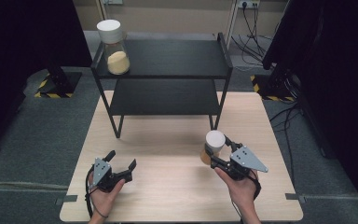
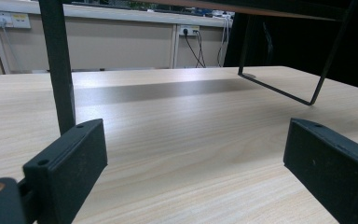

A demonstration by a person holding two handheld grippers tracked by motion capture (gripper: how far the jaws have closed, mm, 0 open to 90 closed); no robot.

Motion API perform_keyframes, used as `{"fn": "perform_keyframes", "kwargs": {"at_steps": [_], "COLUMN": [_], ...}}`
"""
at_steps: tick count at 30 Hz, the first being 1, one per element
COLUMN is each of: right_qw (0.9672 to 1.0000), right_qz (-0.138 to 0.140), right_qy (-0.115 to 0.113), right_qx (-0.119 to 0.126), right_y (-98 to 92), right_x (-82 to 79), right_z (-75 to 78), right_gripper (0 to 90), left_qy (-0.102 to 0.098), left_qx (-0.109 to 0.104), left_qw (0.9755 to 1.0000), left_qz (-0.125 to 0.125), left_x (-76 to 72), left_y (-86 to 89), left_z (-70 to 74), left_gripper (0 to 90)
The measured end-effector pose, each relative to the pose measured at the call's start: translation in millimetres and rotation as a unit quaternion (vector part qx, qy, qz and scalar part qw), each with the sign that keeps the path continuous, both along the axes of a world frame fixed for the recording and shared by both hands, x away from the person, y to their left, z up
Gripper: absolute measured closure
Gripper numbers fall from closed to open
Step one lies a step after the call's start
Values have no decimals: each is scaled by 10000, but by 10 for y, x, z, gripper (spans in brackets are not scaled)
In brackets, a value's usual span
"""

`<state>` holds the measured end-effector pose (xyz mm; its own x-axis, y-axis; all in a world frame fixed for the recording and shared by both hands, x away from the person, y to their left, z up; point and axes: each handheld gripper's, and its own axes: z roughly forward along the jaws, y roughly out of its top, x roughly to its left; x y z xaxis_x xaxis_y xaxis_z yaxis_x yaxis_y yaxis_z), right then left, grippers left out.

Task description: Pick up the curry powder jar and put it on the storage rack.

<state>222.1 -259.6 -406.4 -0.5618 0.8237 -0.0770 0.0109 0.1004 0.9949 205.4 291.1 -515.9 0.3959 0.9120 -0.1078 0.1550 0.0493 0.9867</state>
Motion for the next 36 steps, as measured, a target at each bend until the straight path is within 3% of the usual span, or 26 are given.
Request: {"fn": "perform_keyframes", "kwargs": {"at_steps": [14, 36], "right_qw": [9982, 9955], "right_qz": [-196, -293], "right_qy": [-450, -740], "right_qx": [344, 516], "right_y": [131, 353], "right_x": [70, 226], "right_z": [296, 690], "right_gripper": [341, 341], "left_qy": [-2, -4], "left_qx": [29, 20], "left_qw": [10000, 10000], "left_qz": [0, -1], "left_x": [-1, 0], "left_y": [-6, -4], "left_z": [3, 2], "left_gripper": [57, 57]}}
